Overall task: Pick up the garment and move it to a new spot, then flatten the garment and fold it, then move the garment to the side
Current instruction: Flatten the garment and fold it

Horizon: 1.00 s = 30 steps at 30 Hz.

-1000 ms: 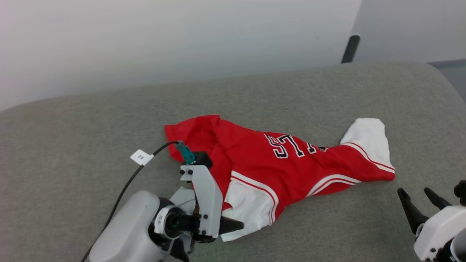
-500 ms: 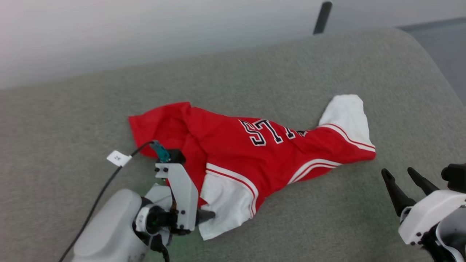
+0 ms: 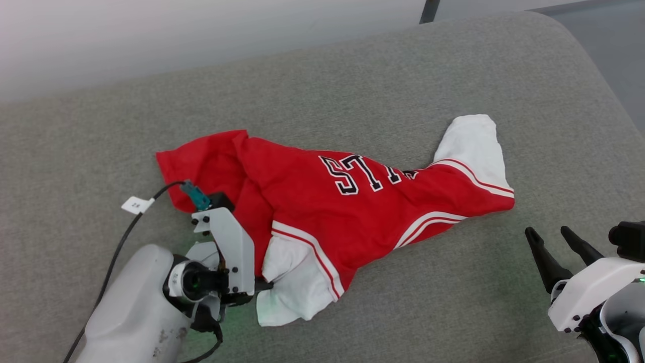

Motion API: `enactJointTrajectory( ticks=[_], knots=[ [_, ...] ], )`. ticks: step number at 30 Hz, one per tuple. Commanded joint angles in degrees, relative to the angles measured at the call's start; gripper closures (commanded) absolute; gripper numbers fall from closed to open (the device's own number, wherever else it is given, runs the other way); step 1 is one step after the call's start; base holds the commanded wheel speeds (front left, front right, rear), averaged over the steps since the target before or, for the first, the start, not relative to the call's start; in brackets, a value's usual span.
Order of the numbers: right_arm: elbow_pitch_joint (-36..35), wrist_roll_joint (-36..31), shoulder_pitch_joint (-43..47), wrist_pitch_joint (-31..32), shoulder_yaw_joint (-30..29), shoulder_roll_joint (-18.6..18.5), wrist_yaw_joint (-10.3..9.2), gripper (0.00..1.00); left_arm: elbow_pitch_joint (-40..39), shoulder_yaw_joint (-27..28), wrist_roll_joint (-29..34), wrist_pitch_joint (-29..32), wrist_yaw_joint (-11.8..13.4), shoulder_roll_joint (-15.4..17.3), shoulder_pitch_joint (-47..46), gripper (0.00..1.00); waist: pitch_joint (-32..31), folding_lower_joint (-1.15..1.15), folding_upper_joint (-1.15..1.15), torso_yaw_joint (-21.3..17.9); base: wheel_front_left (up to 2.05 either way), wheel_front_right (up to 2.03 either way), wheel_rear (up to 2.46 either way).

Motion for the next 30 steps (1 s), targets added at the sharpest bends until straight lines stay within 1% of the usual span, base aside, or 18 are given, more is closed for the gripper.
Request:
enactJointTrajectory(
  ticks=[1,3,9,15,17,21,23,25,29,30],
  knots=[
    [0.2,0.4,-0.9,-0.3,-0.3,-0.2,-0.06,0.0,1.9,-2.0,0.2,1.0,0.3,-1.0,3.0,1.0,-0.8,0.0,0.0,1.0,0.0,0.0,0.0],
    [0.2,0.2,-0.9,-0.3,-0.4,-0.4,-0.06,0.0,0.7,-2.1,0.9,1.9,-0.2,0.8,2.2,1.0,-1.2,0.0,0.0,1.7,0.0,0.0,0.0],
    [0.2,0.2,-0.3,0.3,-0.9,-0.7,-0.06,0.0,-2.3,-0.9,2.7,3.3,-0.5,7.2,-0.5,1.0,-2.5,0.0,0.0,3.9,0.0,0.0,0.0],
    [-0.2,0.2,0.4,1.2,-1.1,-1.2,-0.06,0.0,-4.1,0.1,3.8,3.4,-0.4,11.2,-1.9,1.0,-3.6,0.0,0.0,5.4,0.0,0.0,0.0],
    [-0.4,0.3,0.5,1.5,-1.1,-1.4,-0.06,0.0,-4.3,0.2,4.1,3.1,-0.5,12.1,-1.7,1.0,-4.0,0.0,0.0,5.8,0.0,0.0,0.0],
    [-0.8,0.4,1.1,1.9,-1.1,-1.7,-0.06,0.0,-4.1,0.5,3.9,2.3,-0.6,12.5,-0.7,1.0,-4.4,0.0,0.0,6.3,0.0,0.0,0.0],
    [-1.2,0.5,1.4,2.2,-1.1,-1.6,-0.06,0.0,-4.1,0.2,4.4,1.6,-1.0,12.9,-0.1,1.0,-4.7,0.0,0.0,6.6,0.0,0.0,0.0],
    [-1.5,0.5,1.7,2.4,-1.4,-1.9,-0.06,0.0,-3.7,0.3,4.1,0.8,-1.1,12.5,0.6,1.0,-5.0,0.0,0.0,6.9,0.0,0.0,0.0],
    [-2.3,0.3,2.2,3.0,-1.5,-1.9,-0.06,0.0,-2.0,-0.3,5.0,-2.0,-2.5,12.7,1.6,1.0,-5.4,0.0,0.0,7.4,0.0,0.0,0.0],
    [-2.4,0.2,2.4,3.0,-1.4,-1.9,-0.06,0.0,-1.4,-0.1,5.1,-2.9,-2.9,12.5,1.6,0.76,-5.5,0.0,0.0,7.5,0.0,0.0,0.0]
  ],
)
